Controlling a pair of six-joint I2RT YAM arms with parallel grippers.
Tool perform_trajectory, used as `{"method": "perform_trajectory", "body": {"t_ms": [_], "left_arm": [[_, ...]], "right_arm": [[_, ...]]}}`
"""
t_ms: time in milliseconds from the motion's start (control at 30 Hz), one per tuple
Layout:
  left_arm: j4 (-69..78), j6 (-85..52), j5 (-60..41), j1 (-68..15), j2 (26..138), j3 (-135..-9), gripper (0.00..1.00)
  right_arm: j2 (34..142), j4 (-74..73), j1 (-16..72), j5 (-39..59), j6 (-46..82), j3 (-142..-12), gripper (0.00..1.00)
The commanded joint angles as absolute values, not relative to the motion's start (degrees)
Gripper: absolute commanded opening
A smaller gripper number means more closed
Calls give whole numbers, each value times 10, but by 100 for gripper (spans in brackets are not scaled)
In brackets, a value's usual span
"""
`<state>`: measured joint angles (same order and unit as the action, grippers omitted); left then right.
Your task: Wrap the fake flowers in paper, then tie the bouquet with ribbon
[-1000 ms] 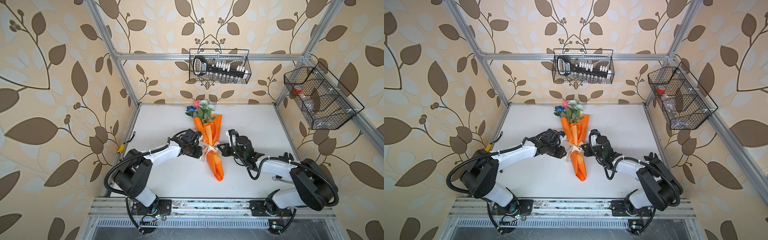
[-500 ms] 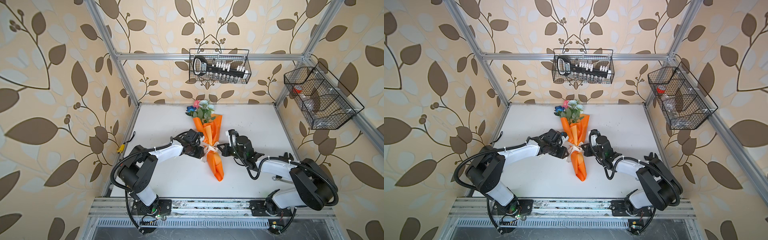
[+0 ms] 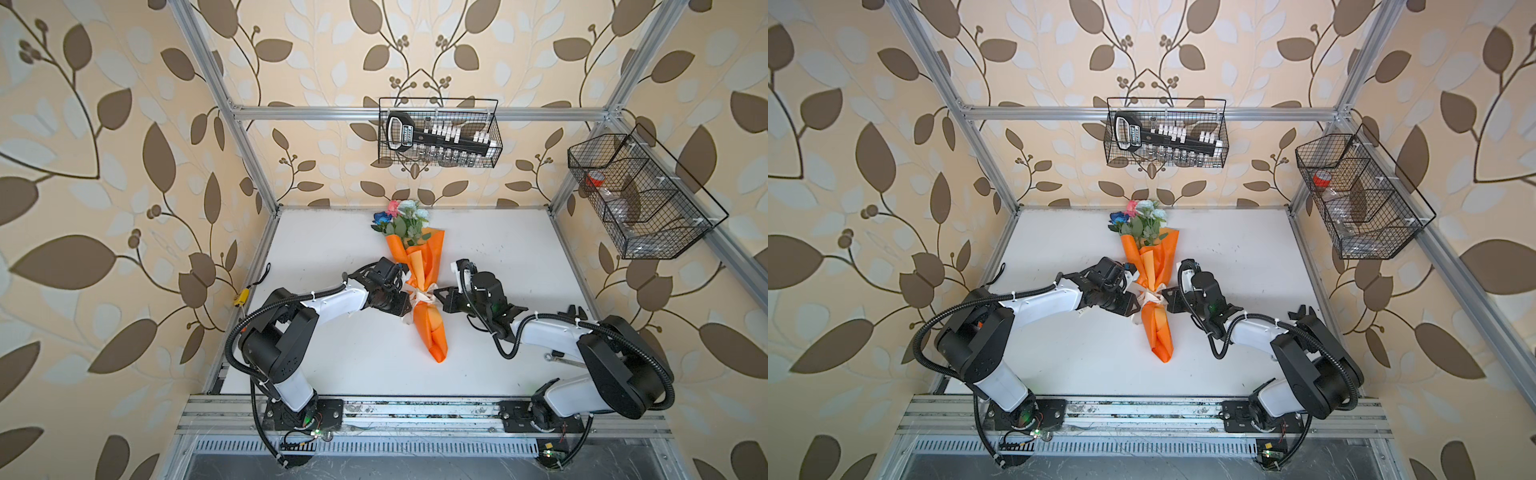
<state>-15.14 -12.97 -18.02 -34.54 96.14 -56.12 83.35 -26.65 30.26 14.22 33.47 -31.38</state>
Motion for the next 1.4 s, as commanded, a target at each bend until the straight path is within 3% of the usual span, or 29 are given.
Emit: {"method": "perform_trajectory", "body": {"t_ms": [0, 200, 633, 767, 1200, 1367], "left_arm": [[-138, -130, -196, -350, 971, -588, 25], [-130, -142, -204, -351, 967, -586, 0], [-162, -150, -160, -352, 904, -541, 0], [-149, -125, -150, -354, 912, -535, 29], [-104, -63, -13, -391, 960, -554, 28], [-73, -35, -9, -407, 951, -544, 28]], "right_arm": [[836, -275, 305, 149, 339, -325, 0], [836, -273, 305, 139, 342, -324, 0], [832, -276, 304, 123, 349, -323, 0], [832, -276, 305, 127, 349, -324, 0], [837, -285, 304, 134, 349, -325, 0], [838, -286, 304, 136, 350, -324, 0]]}}
